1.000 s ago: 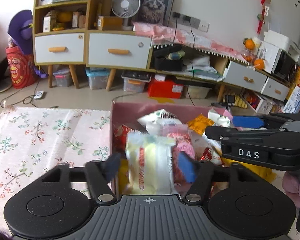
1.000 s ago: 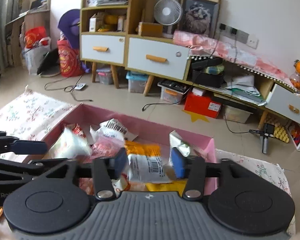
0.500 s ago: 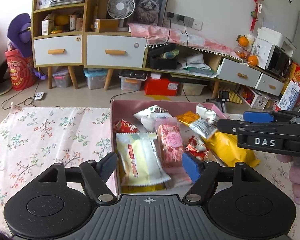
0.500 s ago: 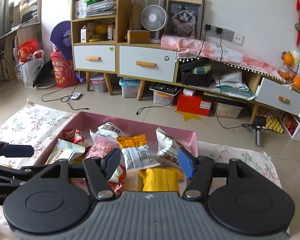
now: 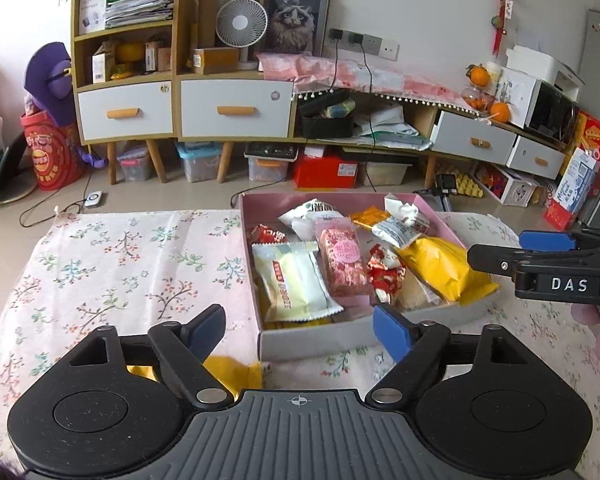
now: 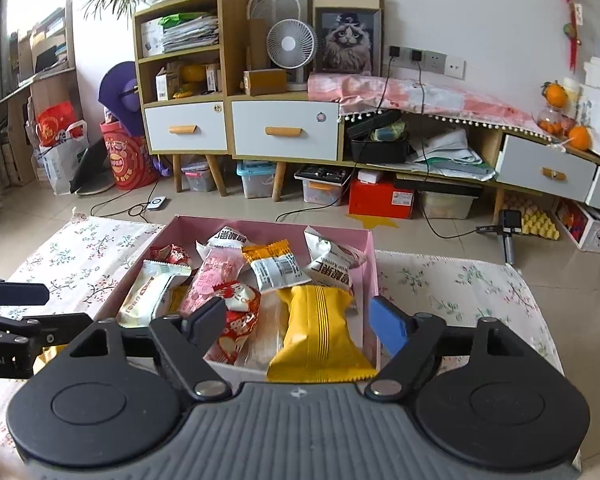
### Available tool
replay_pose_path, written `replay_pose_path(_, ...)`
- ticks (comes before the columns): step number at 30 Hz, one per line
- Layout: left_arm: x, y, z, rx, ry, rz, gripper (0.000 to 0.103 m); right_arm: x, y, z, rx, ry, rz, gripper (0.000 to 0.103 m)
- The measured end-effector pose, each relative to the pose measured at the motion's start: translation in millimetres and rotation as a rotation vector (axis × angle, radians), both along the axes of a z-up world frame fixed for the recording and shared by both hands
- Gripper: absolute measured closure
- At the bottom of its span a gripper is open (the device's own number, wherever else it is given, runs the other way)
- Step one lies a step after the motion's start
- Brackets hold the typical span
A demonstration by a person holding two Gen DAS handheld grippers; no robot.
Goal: Organize snacks
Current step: 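Withdraw both tools from the box toward the yellow and gold packets, then grasp the gold bar packet with the left tool while the right grasps a yellow packet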
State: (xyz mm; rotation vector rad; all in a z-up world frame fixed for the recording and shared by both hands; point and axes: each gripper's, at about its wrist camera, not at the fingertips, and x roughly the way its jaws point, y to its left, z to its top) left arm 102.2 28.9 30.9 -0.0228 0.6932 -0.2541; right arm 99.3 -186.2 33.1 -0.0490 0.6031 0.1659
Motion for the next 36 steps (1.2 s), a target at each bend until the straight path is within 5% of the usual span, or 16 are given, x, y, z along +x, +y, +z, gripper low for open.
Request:
replay_pose_path(10, -30, 15, 9, 0.056, -0.037, -0.001, 0.005, -25, 8, -1, 0.044, 0.007, 0.030, 0.004)
replay_pose_path(16, -41, 30, 3, 0.098, -0.030, 0.041, 0.003, -34, 14, -5, 0.064, 0.021, 0.036, 0.001)
replay_pose_path(25, -53, 62, -23, 0.062, 0.010, 0.108, 0.003, -46, 32, -8, 0.084, 0.028, 0.079, 0.000)
replay_pose_path(36, -35, 100, -64, 0.082, 0.008, 0.042, 0.003, -41, 61, -24, 0.134, 0.079, 0.134, 0.001)
